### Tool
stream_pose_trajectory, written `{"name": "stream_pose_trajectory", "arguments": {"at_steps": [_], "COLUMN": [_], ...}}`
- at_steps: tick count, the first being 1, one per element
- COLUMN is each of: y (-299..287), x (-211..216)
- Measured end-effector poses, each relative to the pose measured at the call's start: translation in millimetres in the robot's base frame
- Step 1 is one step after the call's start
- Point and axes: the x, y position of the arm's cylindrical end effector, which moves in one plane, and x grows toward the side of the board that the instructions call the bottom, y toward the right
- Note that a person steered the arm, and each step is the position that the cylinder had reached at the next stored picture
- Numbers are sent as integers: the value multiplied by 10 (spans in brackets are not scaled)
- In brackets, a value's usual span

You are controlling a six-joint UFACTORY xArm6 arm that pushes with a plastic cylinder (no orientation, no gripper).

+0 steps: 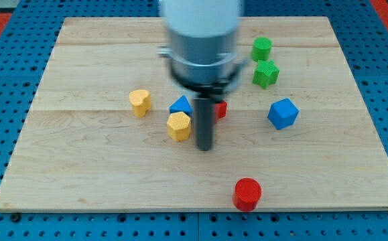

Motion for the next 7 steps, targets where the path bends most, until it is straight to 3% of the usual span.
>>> {"name": "stream_pose_trajectory", "arguments": {"at_steps": [1, 2, 4, 5, 6, 7], "y": [1048, 1031, -885, -1132, -2061, -2225], "x": [420, 1013, 869, 842, 857, 844]}}
